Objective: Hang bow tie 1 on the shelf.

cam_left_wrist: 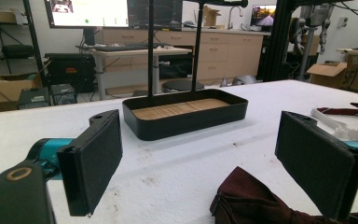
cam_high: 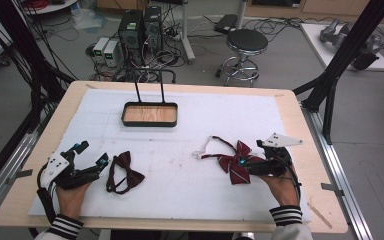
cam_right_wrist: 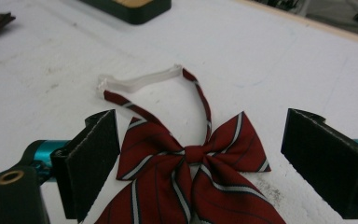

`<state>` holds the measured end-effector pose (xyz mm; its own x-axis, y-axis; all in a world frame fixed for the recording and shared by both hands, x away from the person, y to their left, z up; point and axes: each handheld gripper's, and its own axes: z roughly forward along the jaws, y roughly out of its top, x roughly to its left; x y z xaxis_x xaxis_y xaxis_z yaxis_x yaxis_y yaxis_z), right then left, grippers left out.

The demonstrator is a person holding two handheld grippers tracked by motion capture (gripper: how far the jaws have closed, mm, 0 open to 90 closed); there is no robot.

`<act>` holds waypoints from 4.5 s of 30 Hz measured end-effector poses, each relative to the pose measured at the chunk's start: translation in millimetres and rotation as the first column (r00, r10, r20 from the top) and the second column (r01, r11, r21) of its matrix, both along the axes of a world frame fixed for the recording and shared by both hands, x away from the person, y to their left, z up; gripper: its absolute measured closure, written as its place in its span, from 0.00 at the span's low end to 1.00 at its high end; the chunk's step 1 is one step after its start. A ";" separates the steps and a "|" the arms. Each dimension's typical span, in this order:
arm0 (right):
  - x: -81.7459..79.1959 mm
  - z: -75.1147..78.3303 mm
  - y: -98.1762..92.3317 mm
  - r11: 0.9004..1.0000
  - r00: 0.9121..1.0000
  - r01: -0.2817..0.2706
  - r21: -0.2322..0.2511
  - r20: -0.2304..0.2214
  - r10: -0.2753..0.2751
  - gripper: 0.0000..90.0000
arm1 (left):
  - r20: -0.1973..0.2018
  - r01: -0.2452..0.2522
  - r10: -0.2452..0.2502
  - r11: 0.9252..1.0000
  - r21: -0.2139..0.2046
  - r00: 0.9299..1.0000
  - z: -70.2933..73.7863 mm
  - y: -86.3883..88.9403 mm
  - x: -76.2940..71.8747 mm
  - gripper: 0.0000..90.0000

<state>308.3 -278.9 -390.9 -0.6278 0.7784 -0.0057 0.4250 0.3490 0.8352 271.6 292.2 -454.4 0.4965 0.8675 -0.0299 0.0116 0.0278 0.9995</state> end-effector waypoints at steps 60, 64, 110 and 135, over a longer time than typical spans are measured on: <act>66.1 -22.1 45.1 0.921 0.918 -0.164 -0.352 -0.396 0.012 0.54 | -0.008 -0.010 0.010 1.000 0.000 1.000 0.2 -0.4 0.5 0.17; 66.6 -23.5 46.5 0.916 0.914 -0.166 -0.364 -0.406 0.005 0.58 | -0.007 -0.010 0.010 1.000 0.001 1.000 0.1 -0.3 0.4 0.17; 45.3 12.8 47.2 0.958 0.996 -0.061 -0.280 -0.076 0.041 0.75 | -0.001 -0.011 0.011 1.000 0.004 1.000 0.0 -0.3 -0.3 0.17; 43.0 38.0 62.2 0.995 0.990 -0.062 -0.081 0.124 0.072 0.74 | -0.003 -0.011 0.011 1.000 0.002 1.000 0.0 -0.3 -0.3 0.17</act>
<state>351.3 -216.7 -353.0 -0.6692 0.7286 -0.1463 0.2914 0.4384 0.8502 271.3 291.8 -454.4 0.4865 0.8732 -0.0299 0.0141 0.0264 0.9996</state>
